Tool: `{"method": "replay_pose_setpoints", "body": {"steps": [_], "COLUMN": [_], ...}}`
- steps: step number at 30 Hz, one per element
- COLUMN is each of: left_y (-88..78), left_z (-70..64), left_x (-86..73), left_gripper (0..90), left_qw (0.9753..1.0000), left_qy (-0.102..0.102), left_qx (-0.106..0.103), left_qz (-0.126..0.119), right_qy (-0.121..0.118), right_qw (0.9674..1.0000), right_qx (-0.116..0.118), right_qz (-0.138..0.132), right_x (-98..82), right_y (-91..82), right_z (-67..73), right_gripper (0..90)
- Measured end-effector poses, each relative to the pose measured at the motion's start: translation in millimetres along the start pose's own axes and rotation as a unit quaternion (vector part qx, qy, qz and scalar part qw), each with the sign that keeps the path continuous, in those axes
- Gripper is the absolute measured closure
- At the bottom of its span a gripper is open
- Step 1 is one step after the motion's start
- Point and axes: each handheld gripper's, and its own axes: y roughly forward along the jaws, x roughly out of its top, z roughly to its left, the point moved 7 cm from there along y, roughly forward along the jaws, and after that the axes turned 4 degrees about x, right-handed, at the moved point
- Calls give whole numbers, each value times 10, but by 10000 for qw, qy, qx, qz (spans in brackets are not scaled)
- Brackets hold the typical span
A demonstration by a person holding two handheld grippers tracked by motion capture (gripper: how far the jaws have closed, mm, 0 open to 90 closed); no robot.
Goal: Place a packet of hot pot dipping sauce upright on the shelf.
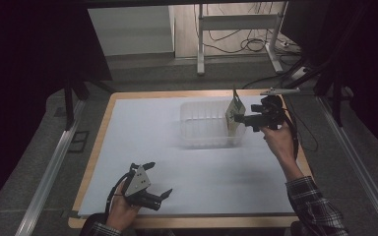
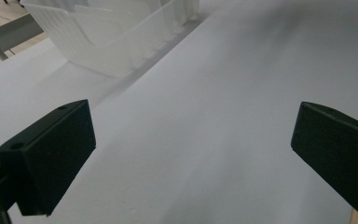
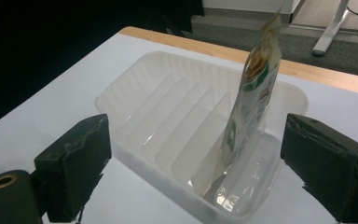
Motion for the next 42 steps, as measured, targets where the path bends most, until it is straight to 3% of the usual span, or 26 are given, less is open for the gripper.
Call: {"method": "replay_pose_setpoints", "body": {"steps": [11,28,42], "left_y": [3,7,4], "left_z": [-3,-12,-20], "left_x": [-2,-11,-15], "left_gripper": [0,0,0], "left_qw": [10000,10000,10000], "left_qy": [5,21,6], "left_qx": [-9,-42,-59], "left_qz": [11,50,45], "right_qy": [-397,-712,-675], "right_qw": [9992,9974,9975], "right_qx": [26,34,157], "right_qz": [47,40,127], "right_x": [-156,-335,-506], "right_y": [3,-74,-188], "right_z": [112,166,196], "right_gripper": [55,11,0]}}
